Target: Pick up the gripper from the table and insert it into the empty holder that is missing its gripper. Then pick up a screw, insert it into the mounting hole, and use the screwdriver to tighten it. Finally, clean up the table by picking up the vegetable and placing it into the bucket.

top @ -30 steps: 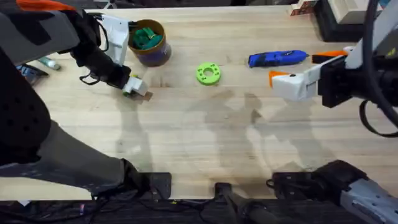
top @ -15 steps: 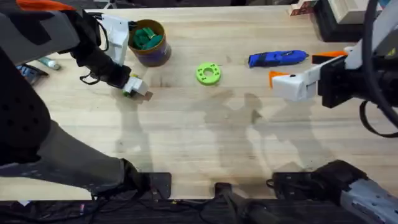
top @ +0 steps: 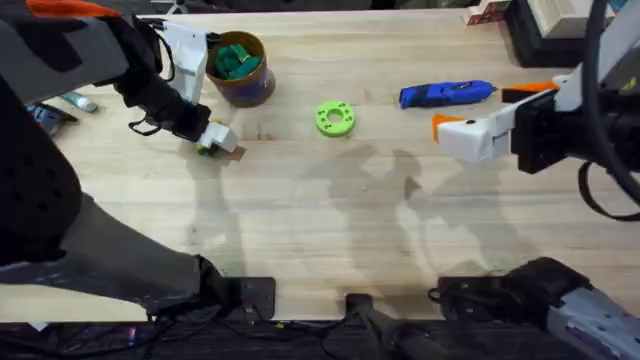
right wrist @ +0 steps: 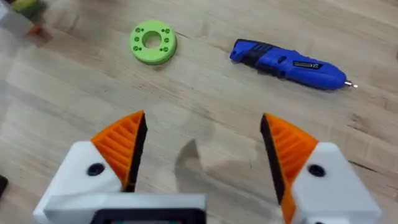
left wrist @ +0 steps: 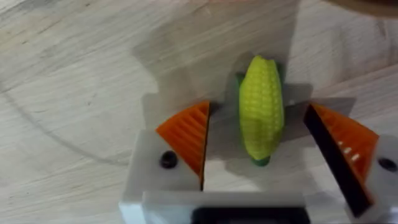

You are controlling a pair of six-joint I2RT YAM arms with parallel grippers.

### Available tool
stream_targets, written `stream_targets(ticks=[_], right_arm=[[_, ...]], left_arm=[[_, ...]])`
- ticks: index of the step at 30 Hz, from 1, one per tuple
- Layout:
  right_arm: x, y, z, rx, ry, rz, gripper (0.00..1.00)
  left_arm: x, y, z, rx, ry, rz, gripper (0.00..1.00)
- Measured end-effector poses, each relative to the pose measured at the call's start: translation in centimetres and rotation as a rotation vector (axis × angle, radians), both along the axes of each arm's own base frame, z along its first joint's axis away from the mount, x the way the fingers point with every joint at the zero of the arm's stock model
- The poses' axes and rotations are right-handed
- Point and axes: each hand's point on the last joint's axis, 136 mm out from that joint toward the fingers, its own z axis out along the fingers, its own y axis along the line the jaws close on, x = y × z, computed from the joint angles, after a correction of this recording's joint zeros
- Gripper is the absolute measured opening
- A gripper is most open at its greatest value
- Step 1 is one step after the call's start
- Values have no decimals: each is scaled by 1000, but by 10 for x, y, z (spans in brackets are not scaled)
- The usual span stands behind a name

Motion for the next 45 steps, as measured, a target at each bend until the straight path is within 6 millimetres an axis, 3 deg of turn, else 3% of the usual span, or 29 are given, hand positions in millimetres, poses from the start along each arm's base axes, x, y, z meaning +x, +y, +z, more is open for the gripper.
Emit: stream_targets(ticks=[5, 6, 9, 10, 14, 15, 16, 33, 37, 41, 45], right_arm=[[0, 0, 0, 0, 0, 0, 993], [0, 0, 0, 0, 0, 0, 994], [0, 0, 0, -1, 2, 0, 994], [0, 0, 0, -1, 2, 0, 994], [0, 0, 0, -1, 2, 0, 994], [0, 0, 0, -1, 2, 0, 994], [0, 0, -1, -1, 3, 0, 994], [0, 0, -1, -1, 3, 0, 994], [0, 0, -1, -1, 3, 0, 994], [0, 0, -1, -1, 3, 0, 994], [0, 0, -1, -1, 3, 0, 994]], left_arm=[[0, 0, 0, 0, 0, 0, 978], [0, 0, 0, 0, -1, 0, 910], [1, 0, 0, 0, -3, 1, 874], [1, 0, 0, 0, -4, 4, 770], [3, -1, 2, -6, -10, 2, 142], [3, -1, 2, -4, -13, -3, 53], [3, -1, 2, -5, -13, -2, 29], [2, -1, 2, -7, -4, -1, 41], [-10, -4, 6, -17, 38, 0, 41], [-6, -2, 33, -2, -10, 0, 41], [9, -1, 83, 18, -139, -3, 41]])
